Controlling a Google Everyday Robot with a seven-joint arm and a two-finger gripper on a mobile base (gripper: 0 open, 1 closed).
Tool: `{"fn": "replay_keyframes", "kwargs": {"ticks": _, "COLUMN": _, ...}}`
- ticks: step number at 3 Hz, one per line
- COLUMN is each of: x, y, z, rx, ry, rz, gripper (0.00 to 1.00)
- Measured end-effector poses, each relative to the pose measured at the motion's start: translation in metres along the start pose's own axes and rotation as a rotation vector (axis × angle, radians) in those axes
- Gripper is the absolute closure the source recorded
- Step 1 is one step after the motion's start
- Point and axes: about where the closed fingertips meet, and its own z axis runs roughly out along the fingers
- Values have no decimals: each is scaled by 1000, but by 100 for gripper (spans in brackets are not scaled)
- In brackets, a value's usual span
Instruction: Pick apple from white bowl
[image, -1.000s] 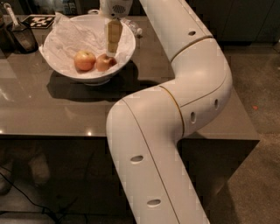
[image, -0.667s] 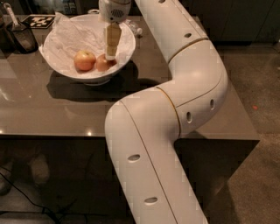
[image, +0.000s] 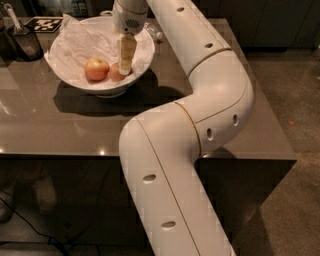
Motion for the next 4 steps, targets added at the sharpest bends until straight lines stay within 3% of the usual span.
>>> {"fn": "replay_keyframes", "kwargs": {"ticks": 1, "x": 7, "y": -6, "z": -23, "rx": 59, "ry": -14, "rz": -5, "gripper": 0}}
{"fn": "replay_keyframes", "kwargs": {"ticks": 2, "x": 21, "y": -9, "z": -52, "rx": 117, "ry": -24, "rz": 35, "gripper": 5}}
{"fn": "replay_keyframes", "kwargs": {"ticks": 4, "x": 28, "y": -2, "z": -28, "rx": 58, "ry": -14, "rz": 65, "gripper": 11}}
